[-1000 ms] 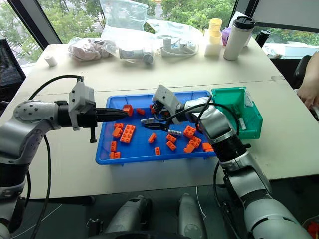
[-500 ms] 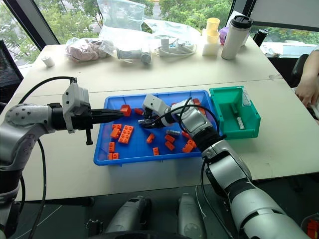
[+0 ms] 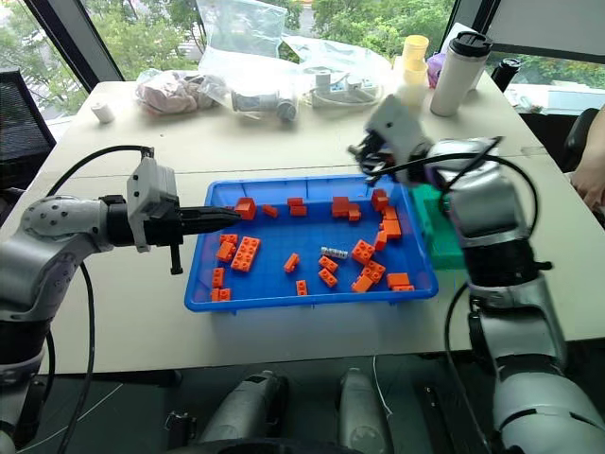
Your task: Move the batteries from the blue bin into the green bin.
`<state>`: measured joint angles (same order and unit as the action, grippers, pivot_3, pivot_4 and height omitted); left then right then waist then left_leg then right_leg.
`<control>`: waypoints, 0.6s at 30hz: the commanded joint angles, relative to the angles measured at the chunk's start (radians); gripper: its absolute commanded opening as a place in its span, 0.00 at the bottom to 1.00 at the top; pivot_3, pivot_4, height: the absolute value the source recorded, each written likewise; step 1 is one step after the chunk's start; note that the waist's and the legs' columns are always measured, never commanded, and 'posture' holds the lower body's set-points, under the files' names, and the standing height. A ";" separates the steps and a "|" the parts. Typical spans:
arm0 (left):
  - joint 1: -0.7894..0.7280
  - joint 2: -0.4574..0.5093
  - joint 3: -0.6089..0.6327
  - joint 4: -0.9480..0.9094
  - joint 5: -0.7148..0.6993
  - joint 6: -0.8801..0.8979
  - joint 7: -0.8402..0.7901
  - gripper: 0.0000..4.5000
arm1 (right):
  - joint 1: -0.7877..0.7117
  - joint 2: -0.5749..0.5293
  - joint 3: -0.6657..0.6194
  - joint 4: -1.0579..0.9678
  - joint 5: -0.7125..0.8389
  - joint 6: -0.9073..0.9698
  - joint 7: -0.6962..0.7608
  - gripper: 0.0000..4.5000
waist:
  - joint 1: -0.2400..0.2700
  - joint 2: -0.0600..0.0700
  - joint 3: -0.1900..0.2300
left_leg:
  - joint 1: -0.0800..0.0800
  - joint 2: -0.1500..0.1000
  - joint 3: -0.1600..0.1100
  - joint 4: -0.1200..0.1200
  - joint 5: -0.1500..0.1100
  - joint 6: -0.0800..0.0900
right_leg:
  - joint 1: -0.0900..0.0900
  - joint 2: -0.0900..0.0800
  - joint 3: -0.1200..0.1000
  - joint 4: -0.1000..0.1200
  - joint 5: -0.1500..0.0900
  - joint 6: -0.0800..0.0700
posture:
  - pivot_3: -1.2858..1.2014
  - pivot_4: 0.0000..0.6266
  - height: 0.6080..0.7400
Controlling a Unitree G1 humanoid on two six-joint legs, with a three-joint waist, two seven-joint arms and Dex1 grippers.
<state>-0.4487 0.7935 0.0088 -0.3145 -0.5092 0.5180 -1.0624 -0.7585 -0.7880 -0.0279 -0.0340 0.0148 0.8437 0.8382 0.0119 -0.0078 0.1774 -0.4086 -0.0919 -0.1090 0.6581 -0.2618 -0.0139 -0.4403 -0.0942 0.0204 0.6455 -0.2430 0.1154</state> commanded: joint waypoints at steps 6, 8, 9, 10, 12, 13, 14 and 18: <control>-0.053 -0.024 -0.029 0.023 0.009 -0.037 -0.029 0.00 | 0.318 -0.152 -0.153 -0.127 0.050 0.073 0.004 0.24 | -0.024 0.001 0.000 | 0.002 0.002 0.002 -0.001 0.000 0.001 | 0.000 0.000 0.002 0.002 0.000 0.000 | 0.52 0.24 1.00; -0.057 -0.024 -0.032 0.029 0.012 -0.042 -0.036 0.00 | 0.360 -0.159 -0.170 -0.160 0.080 0.090 0.013 0.45 | -0.030 0.001 0.000 | 0.002 0.002 0.003 -0.001 0.000 0.001 | 0.000 0.000 0.003 0.002 0.000 0.000 | 0.52 0.24 1.00; -0.061 -0.026 -0.034 0.035 0.014 -0.044 -0.039 0.00 | 0.362 -0.162 -0.170 -0.168 0.085 0.093 0.005 0.58 | -0.030 0.001 0.000 | 0.002 0.002 0.003 -0.001 0.000 0.001 | 0.000 0.000 0.003 0.002 0.000 0.000 | 0.52 0.24 1.00; -0.063 -0.027 -0.036 0.038 0.016 -0.047 -0.041 0.00 | 0.361 -0.172 -0.165 -0.176 0.077 0.090 -0.008 0.69 | -0.029 0.001 0.000 | 0.002 0.002 0.003 -0.001 0.000 0.001 | 0.000 0.001 0.003 0.002 0.000 0.000 | 0.52 0.24 1.00; -0.068 -0.030 -0.038 0.045 0.018 -0.047 -0.045 0.00 | 0.334 -0.178 -0.170 -0.196 0.096 0.090 -0.009 0.92 | -0.024 0.001 0.000 | 0.002 0.002 0.003 0.000 0.000 0.001 | 0.000 0.001 0.003 0.002 0.000 0.000 | 0.52 0.24 1.00; -0.068 -0.031 -0.037 0.045 0.019 -0.047 -0.046 0.00 | 0.316 -0.174 -0.174 -0.212 0.118 0.090 -0.001 0.99 | -0.024 0.001 0.000 | 0.002 0.002 0.003 0.000 0.000 0.001 | 0.000 0.001 0.003 0.002 0.000 0.000 | 0.52 0.24 1.00; -0.069 -0.032 -0.038 0.046 0.020 -0.047 -0.047 0.00 | 0.294 -0.168 -0.168 -0.231 0.144 0.093 0.012 0.99 | -0.023 0.001 0.000 | 0.002 0.001 0.003 0.000 0.000 0.001 | 0.000 0.001 0.003 0.002 0.000 0.000 | 0.52 0.24 1.00; -0.073 -0.039 -0.042 0.047 0.025 -0.048 -0.046 0.00 | 0.192 -0.126 -0.076 -0.305 0.236 0.111 0.065 0.99 | -0.025 0.001 0.000 | 0.002 0.002 0.002 0.000 0.000 0.001 | 0.001 0.001 0.002 0.002 0.000 0.000 | 0.52 0.24 1.00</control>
<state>-0.5057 0.7558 -0.0368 -0.2550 -0.4863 0.4868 -1.1088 -0.5346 -0.9285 -0.1286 -0.2883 0.2050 0.9527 0.8824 -0.0127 -0.0069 0.1773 -0.4067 -0.0898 -0.1069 0.6581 -0.2623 -0.0128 -0.4394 -0.0932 0.0222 0.6470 -0.2430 0.1155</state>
